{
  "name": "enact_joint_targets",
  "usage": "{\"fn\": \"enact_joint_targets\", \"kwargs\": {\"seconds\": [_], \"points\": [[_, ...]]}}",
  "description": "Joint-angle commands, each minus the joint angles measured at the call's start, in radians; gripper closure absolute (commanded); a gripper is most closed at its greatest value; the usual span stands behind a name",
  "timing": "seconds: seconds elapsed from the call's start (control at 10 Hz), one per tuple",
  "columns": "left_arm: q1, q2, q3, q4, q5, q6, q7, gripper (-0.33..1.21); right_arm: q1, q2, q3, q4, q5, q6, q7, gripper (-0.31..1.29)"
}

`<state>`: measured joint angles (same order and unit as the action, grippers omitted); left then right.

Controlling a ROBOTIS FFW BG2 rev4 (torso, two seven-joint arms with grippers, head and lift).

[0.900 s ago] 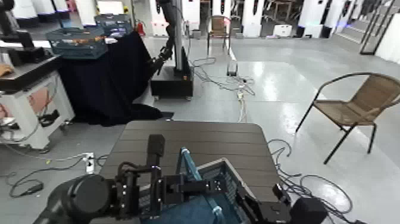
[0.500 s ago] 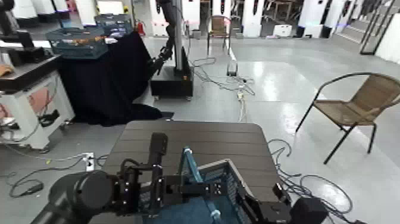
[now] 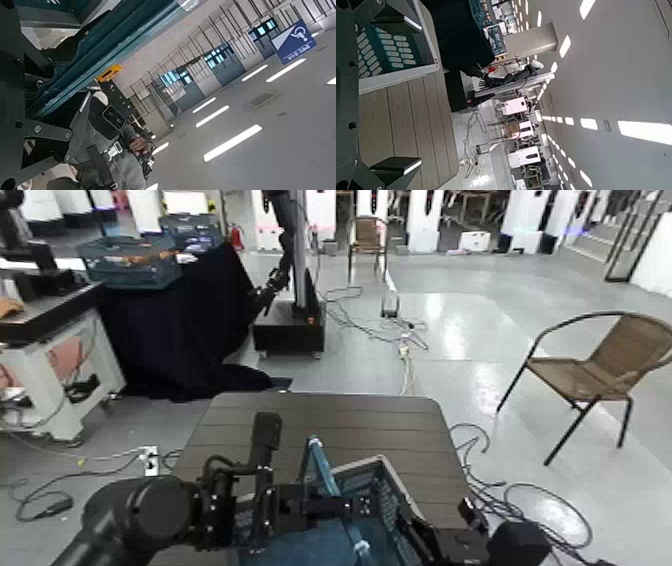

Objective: Place the crate on the table.

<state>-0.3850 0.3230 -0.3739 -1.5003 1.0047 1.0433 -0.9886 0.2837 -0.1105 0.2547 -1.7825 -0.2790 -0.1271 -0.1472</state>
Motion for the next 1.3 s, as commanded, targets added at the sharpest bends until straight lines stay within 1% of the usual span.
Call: {"fn": "enact_joint_targets", "kwargs": {"seconds": [0.1, 0.4, 0.9, 1.0, 1.3], "points": [[-0.052, -0.015, -0.019, 0.071, -0.021, -0.02, -0.002, 1.19, -0.003, 0.0, 0.004, 0.003, 0.0, 0.001, 0.0, 0.14], [-0.124, -0.041, -0.049, 0.206, -0.044, -0.075, -0.019, 1.19, -0.005, 0.0, 0.008, 0.006, -0.002, -0.002, 0.0, 0.14], [-0.262, -0.102, -0.099, 0.48, -0.087, -0.161, -0.11, 1.19, -0.006, 0.002, 0.009, 0.008, -0.005, -0.008, 0.0, 0.14], [-0.276, -0.111, -0.103, 0.517, -0.089, -0.167, -0.117, 1.16, -0.008, 0.002, 0.011, 0.008, -0.005, -0.009, 0.0, 0.14], [-0.301, -0.124, -0.111, 0.6, -0.095, -0.184, -0.128, 1.16, -0.009, 0.002, 0.014, 0.009, -0.005, -0.012, 0.0, 0.14]]}}
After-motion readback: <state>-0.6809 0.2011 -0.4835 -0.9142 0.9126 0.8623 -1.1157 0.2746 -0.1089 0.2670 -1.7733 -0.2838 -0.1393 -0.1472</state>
